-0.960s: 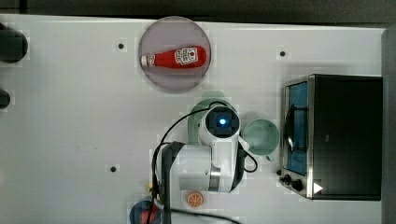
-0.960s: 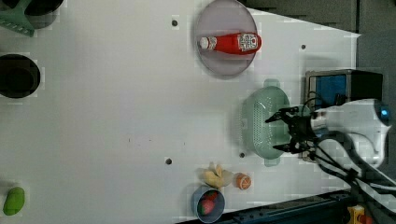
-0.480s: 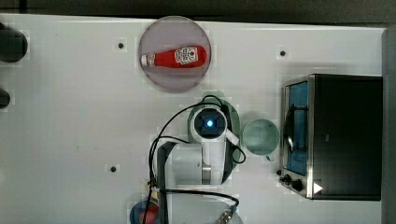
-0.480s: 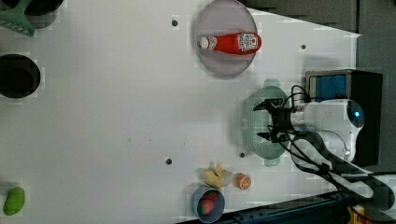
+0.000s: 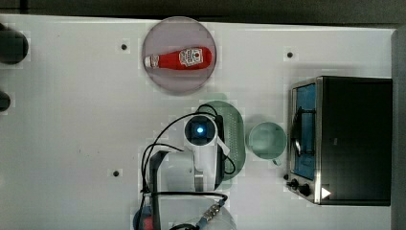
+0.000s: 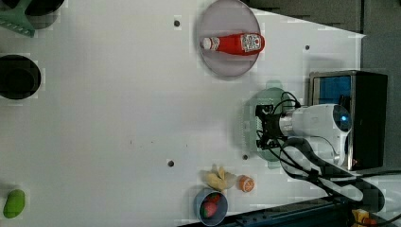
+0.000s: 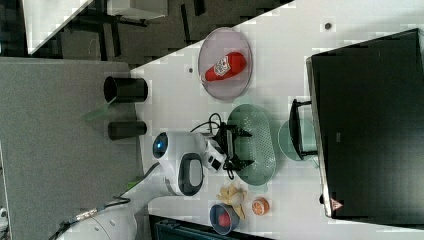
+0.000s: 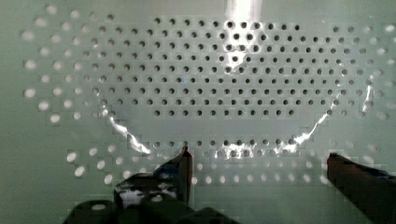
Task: Drag strainer right to left.
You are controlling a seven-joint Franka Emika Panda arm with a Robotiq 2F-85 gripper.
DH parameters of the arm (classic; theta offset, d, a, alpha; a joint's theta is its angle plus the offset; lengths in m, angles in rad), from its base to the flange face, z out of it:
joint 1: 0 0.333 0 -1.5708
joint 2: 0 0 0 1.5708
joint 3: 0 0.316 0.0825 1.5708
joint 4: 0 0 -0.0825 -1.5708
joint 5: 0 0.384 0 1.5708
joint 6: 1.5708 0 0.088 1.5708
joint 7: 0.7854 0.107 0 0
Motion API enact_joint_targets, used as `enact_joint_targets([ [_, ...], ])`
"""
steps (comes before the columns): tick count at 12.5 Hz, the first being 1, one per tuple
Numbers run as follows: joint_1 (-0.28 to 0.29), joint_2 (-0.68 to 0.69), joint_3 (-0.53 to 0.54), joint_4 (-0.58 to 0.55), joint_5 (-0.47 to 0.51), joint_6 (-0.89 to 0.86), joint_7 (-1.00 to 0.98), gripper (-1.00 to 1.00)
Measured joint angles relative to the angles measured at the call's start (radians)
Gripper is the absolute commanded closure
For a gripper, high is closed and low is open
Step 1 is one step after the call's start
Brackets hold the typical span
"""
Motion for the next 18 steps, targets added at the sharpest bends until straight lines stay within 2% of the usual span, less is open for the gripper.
enact_joint_targets([
  [6, 0.060, -0.004, 0.029, 0.006, 0.011, -0.004, 0.041, -1.00],
  [11, 0.160, 0.009, 0.058, 0.037, 0.038, -0.002, 0.196, -1.00],
  [16, 0.256, 0.014, 0.092, 0.051, -0.006, -0.014, 0.330, -1.00],
  [18, 0.307, 0.028, 0.097, 0.064, 0.032, 0.004, 0.372, -1.00],
])
